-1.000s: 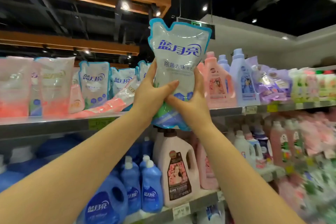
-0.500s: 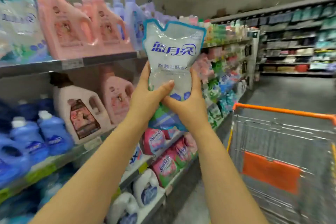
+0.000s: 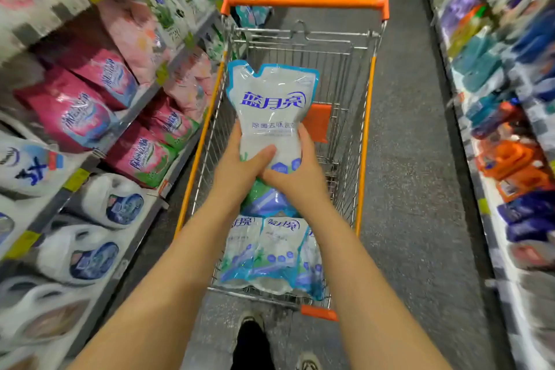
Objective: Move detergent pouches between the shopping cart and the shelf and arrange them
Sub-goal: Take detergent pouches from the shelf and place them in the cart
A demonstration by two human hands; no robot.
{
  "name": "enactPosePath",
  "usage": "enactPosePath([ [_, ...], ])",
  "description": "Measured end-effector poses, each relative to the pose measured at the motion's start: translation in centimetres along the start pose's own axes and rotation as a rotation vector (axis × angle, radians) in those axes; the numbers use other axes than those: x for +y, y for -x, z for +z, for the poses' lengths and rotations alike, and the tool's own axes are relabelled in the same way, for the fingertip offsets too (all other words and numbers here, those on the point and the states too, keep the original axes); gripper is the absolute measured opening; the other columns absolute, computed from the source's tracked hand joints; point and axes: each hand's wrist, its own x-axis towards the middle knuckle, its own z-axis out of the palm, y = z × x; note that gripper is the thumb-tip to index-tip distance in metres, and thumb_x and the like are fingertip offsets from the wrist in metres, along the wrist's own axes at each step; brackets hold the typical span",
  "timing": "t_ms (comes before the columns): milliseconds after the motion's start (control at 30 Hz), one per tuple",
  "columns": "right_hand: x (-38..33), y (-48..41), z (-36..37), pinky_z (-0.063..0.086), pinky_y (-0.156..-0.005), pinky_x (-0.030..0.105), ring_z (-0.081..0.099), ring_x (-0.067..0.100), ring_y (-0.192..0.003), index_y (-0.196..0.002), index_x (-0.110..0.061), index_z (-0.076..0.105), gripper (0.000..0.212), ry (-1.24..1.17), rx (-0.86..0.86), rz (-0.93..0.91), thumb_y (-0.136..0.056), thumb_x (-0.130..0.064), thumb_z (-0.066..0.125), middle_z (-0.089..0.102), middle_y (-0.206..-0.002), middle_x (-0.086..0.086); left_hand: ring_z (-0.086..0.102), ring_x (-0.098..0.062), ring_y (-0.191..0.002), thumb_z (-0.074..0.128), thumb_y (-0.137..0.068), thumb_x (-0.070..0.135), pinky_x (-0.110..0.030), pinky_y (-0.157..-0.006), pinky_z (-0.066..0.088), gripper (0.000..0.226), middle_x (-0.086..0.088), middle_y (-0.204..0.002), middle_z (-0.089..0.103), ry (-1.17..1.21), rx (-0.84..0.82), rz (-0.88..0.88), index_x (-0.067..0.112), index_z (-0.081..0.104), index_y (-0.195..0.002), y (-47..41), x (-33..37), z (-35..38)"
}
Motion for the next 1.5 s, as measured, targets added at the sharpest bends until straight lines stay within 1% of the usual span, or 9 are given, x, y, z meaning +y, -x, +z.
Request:
enactPosePath([
  [367,15.6,-0.4,-1.4,0.042,-0.077,0.006,0.052,0.007,-0.105,-0.147,-0.023,0.025,0.088,0.016,0.061,0.589,-0.077,-0.013,0.076,0.051,-0.132,-0.005,0.058,-0.018,-0.096,0.055,-0.09,-0.001,-0.012,-0.073,0.051,0.047,-0.012,-0.118,0.061,-0.032,-0.348,-0.557,0.011,0.044,-0.133,-3.9,-16.4,5.8],
  [567,22.0,2.6,-1.3,0.043,-0.098,0.027,0.049,0.023,-0.123,-0.148,-0.022,0.023,0.083,0.297,-0.037,0.924,-0.079,-0.019,0.07,0.041,-0.142,0.013,0.054,-0.024,-0.115,0.077,-0.071,0.02,-0.04,-0.105,0.039,0.075,-0.009,-0.132,0.053,-0.13,-0.545,-0.882,0.011,0.04,-0.136,-0.3,-24.8,7.0],
  [700,23.6,3.6,-0.5,0.043,-0.101,0.035,0.046,0.033,-0.124,-0.142,-0.014,0.031,0.066,0.534,-0.266,1.054,-0.083,-0.012,0.059,0.038,-0.138,0.02,0.046,-0.012,-0.109,0.055,-0.09,0.0,-0.02,-0.087,0.04,0.051,0.0,-0.124,0.048,-0.284,-0.641,-0.869,0.016,0.033,-0.134,2.2,-25.8,7.8],
  [800,24.3,3.6,-0.2,0.04,-0.104,0.034,0.041,0.034,-0.128,-0.141,-0.016,0.031,0.062,0.56,-0.27,1.088,-0.084,-0.009,0.054,0.028,-0.143,0.017,0.053,-0.021,-0.111,0.054,-0.092,0.009,-0.029,-0.087,0.046,0.039,-0.008,-0.129,0.053,-0.335,-0.604,-0.899,0.012,0.039,-0.128,1.9,-26.9,8.3],
  [967,24.7,4.3,0.1,0.036,-0.106,0.034,0.035,0.032,-0.132,-0.147,-0.018,0.02,0.071,0.552,-0.21,1.086,-0.086,-0.008,0.056,0.024,-0.146,0.014,0.063,-0.011,-0.08,0.058,-0.089,0.007,-0.027,-0.062,0.055,0.04,-0.017,-0.113,0.062,-0.417,-0.622,-0.911,0.012,0.047,-0.127,2.0,-26.2,8.3],
  [1133,23.7,4.8,0.4,0.038,-0.105,0.036,0.039,0.033,-0.128,-0.145,-0.016,0.025,0.073,0.551,-0.14,1.089,-0.083,-0.012,0.063,0.027,-0.142,0.015,0.055,-0.026,-0.102,0.06,-0.085,0.012,-0.037,-0.086,0.047,0.032,-0.009,-0.112,0.056,-0.603,-0.609,-0.924,0.011,0.052,-0.117,2.5,-24.6,7.0],
  [1233,21.7,5.2,0.4,0.037,-0.106,0.035,0.037,0.033,-0.129,-0.143,-0.013,0.03,0.064,0.558,-0.124,0.918,-0.086,-0.018,0.058,0.033,-0.141,0.019,0.052,-0.023,-0.09,0.055,-0.088,0.009,-0.034,-0.074,0.046,0.012,-0.008,-0.089,0.054,-0.561,-0.531,-0.888,0.018,0.053,-0.08,2.5,-22.4,6.2],
  [1333,18.8,5.7,0.3,0.041,-0.097,0.034,0.048,0.033,-0.122,-0.138,-0.013,0.04,0.051,0.529,-0.105,0.716,-0.089,-0.017,0.053,0.047,-0.134,0.018,0.058,-0.014,-0.077,0.05,-0.092,0.013,-0.024,-0.061,0.038,0.01,-0.004,-0.085,0.057,-0.368,-0.391,-0.869,0.02,0.053,-0.099,3.2,-19.3,5.6],
  [1500,11.5,5.9,1.6,0.044,-0.081,0.03,0.061,0.026,-0.101,-0.122,-0.017,0.056,0.031,0.371,-0.009,0.414,-0.092,-0.016,0.048,0.066,-0.11,0.007,0.053,-0.008,-0.06,0.044,-0.095,0.012,-0.021,-0.06,0.037,0.021,0.004,-0.074,0.058,-0.097,-0.133,-0.665,0.021,0.053,-0.077,4.7,-11.8,4.0],
])
